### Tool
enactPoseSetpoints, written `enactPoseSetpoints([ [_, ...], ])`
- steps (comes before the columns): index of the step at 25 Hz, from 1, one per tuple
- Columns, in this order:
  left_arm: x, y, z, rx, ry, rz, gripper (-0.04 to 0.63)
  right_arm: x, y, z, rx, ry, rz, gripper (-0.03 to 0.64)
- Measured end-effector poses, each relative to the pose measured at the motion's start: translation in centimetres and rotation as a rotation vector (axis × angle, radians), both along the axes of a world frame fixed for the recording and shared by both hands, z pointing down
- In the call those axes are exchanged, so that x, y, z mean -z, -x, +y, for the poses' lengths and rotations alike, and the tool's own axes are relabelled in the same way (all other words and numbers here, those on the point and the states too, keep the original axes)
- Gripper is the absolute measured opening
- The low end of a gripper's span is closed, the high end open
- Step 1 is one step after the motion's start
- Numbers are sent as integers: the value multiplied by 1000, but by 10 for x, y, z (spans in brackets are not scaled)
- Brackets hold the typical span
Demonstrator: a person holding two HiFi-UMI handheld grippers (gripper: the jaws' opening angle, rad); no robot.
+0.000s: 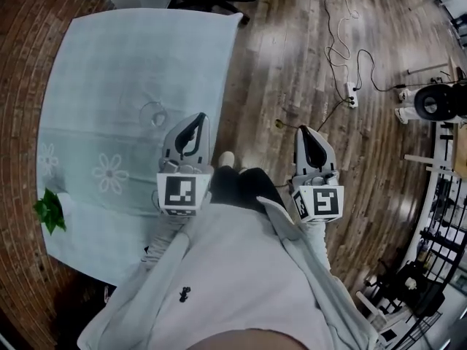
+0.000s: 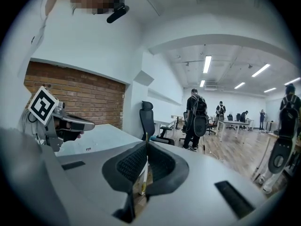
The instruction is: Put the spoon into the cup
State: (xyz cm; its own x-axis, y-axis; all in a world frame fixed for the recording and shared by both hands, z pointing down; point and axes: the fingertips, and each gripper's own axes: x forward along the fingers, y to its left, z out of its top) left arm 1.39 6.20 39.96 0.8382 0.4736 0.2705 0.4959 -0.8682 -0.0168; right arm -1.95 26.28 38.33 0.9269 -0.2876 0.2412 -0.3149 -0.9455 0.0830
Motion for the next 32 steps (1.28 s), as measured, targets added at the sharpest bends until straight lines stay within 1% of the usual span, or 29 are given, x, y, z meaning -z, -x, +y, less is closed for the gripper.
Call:
enactPoseSetpoints([
  [6, -2, -17, -16, 74, 6, -3, 18, -3, -29, -9, 65, 1, -15, 18],
  [8, 0, -25, -23, 113, 6, 3, 18, 0, -45, -16, 106, 1, -8, 18],
  [10, 3, -35, -31, 172, 2, 11, 18, 1, -67, -25, 169, -2, -2, 19],
  [17, 10, -69, -77, 463, -27, 17, 18, 1, -160, -81, 457, -37, 2, 19],
  [22, 22, -85, -115, 727, -45, 33, 18, 12, -225, -139, 720, -72, 21, 18],
  [27, 41, -75, -146, 965, -82, 69, 18, 24, -255, -191, 944, -99, 44, 18],
  [32, 40, -46, -165, 1180, -103, 65, 18, 29, -263, -237, 1130, -132, 59, 19],
])
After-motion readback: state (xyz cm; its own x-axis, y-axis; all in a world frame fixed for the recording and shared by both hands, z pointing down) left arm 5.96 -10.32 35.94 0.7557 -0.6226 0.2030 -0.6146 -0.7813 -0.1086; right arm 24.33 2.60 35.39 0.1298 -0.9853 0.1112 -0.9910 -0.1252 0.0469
